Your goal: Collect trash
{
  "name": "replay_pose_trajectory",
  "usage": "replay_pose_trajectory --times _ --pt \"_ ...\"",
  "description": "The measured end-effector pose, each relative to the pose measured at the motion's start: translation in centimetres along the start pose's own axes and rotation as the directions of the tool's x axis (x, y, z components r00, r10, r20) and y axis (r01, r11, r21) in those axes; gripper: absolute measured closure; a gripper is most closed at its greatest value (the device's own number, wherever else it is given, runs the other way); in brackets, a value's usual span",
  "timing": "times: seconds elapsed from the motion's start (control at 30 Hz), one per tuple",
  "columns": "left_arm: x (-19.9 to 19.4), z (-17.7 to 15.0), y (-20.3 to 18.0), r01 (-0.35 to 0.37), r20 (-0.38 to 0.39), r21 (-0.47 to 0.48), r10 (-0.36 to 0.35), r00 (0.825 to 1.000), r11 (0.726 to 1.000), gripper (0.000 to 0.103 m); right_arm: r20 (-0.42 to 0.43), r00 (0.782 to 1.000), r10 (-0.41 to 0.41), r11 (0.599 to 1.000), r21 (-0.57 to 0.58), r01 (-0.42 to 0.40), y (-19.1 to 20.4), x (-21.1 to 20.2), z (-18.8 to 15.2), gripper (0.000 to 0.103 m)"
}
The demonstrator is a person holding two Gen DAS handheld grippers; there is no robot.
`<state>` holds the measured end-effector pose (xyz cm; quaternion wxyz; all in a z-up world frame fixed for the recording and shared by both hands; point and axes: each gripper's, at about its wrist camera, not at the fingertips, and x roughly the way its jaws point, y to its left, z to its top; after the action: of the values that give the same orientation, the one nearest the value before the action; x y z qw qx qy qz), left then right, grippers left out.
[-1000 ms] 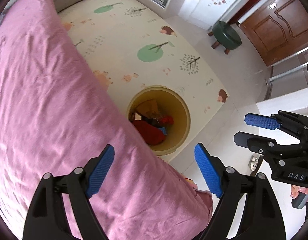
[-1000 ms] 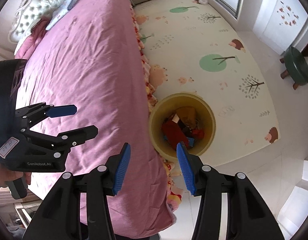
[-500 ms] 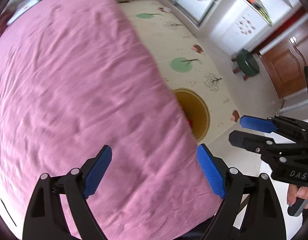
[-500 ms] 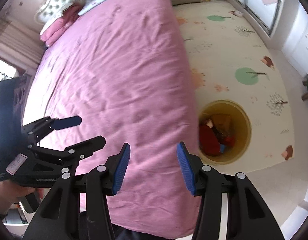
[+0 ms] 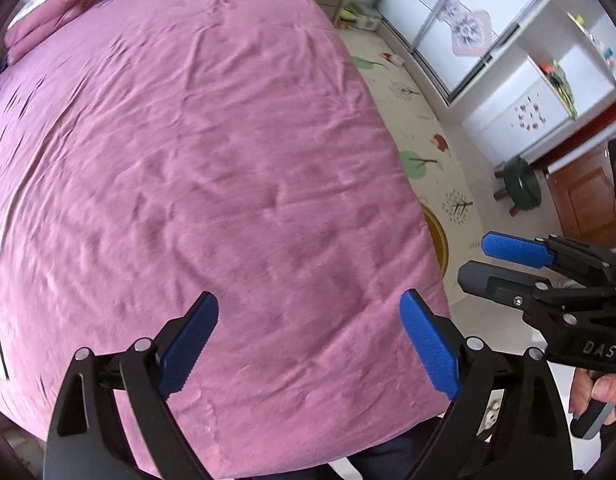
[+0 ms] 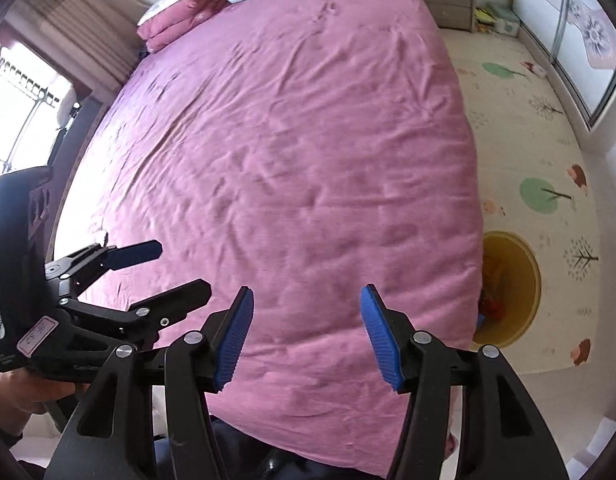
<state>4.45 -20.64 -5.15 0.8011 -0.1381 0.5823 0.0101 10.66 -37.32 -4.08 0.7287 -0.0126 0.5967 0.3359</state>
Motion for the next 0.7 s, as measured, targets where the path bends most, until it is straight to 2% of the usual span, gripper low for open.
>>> replay_pose_trajectory --times 0.1,0.17,0.3,0.37,0.43,0.57,0.7 --pt "-1.3 -0.5 1.6 -0.005 0.026 -0.038 0.006 1.0 0.999 0.009 0.018 1.0 0.001 1.0 -0.011 -0.001 1.7 -0.4 0.2 0.044" --pt "-2.3 -0.7 2.2 -0.013 0.051 -0.055 0.016 0.999 0.998 0.006 0.03 1.0 -0.001 1.0 -0.006 0.001 2.5 -0.8 0.3 0.038" --pt "-4.6 -0.8 3.2 -0.034 0.083 -0.072 0.04 0.996 0.997 0.004 0.087 0.996 -0.014 1.0 0.002 0.013 4.7 -2.7 0.7 0.019" --pt "-6.1 -0.7 3.5 -0.065 0.104 -0.071 0.072 0.992 0.995 0.004 0.115 0.993 -0.012 1.0 -0.011 0.014 5.9 -4.0 0.9 0.018" --pt "-8.0 -0.8 3.8 -0.056 0.136 -0.078 0.067 0.988 0.995 0.004 0.144 0.99 -0.011 1.0 -0.025 0.015 7.2 -5.3 1.2 0.014" --pt "-11.8 -0.8 4.3 -0.078 0.22 -0.097 0.098 0.971 0.992 0.004 0.199 0.98 -0.009 0.999 -0.032 0.016 9.1 -7.8 1.6 0.01" --pt "-14.5 -1.1 4.7 -0.156 0.288 -0.106 0.18 0.94 0.982 0.004 0.237 0.972 -0.012 0.999 -0.04 0.022 10.9 -9.9 1.4 0.009"
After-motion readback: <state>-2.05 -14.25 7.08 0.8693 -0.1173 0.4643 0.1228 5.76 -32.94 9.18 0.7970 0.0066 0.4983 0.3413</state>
